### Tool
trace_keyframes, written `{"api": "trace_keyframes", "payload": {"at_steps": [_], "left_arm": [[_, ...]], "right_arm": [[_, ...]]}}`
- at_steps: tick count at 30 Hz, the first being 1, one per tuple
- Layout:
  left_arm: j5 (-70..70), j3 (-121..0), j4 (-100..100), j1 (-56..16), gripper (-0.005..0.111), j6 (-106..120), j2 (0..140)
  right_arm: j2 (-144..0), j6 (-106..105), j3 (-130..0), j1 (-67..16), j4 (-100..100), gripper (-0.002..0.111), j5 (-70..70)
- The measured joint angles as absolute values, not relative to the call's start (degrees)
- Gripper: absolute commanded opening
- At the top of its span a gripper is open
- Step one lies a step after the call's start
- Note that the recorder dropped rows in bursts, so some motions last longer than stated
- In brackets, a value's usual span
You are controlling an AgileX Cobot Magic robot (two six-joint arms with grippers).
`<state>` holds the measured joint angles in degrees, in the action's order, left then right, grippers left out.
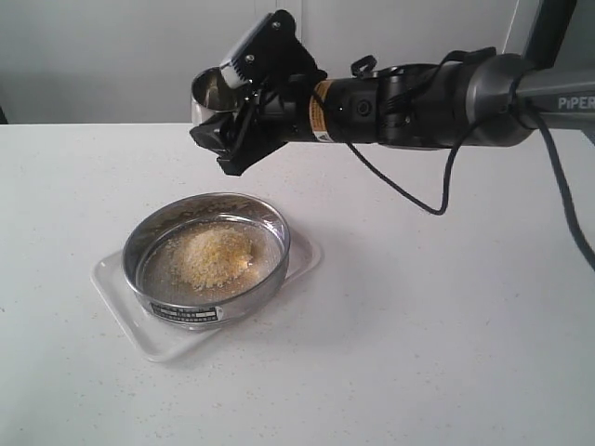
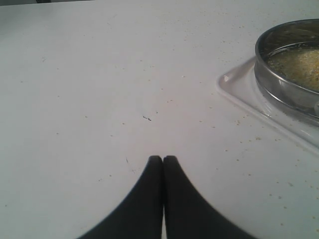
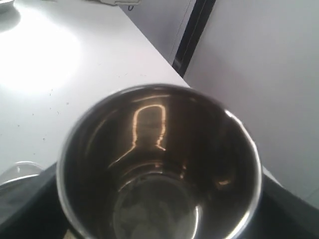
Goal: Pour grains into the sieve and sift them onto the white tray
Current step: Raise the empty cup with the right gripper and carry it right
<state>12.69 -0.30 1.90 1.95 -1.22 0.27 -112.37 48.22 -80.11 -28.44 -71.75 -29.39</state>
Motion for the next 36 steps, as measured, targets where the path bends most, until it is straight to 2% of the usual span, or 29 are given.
{"api": "trace_keyframes", "payload": {"at_steps": [12,26,31,36], "left_arm": [[12.69,-0.3,1.9,1.95,0.0,-1.22,0.27],[12.69,-0.3,1.9,1.95,0.0,-1.22,0.27],[12.69,-0.3,1.9,1.95,0.0,-1.22,0.27],[12.69,-0.3,1.9,1.95,0.0,-1.22,0.27]], "right_arm": [[-108.27,56.66,-73.49,-21.88,-72.18,0.0,-31.48],[-104.98,61.01,-63.14,-12.77,-71.94,0.0,-17.42],[-106.25,61.4,-60.74,-7.36,-69.08,0.0,-17.4],[-111.43,57.07,-60.74,-6.94,-64.17,0.0,-24.34]]}}
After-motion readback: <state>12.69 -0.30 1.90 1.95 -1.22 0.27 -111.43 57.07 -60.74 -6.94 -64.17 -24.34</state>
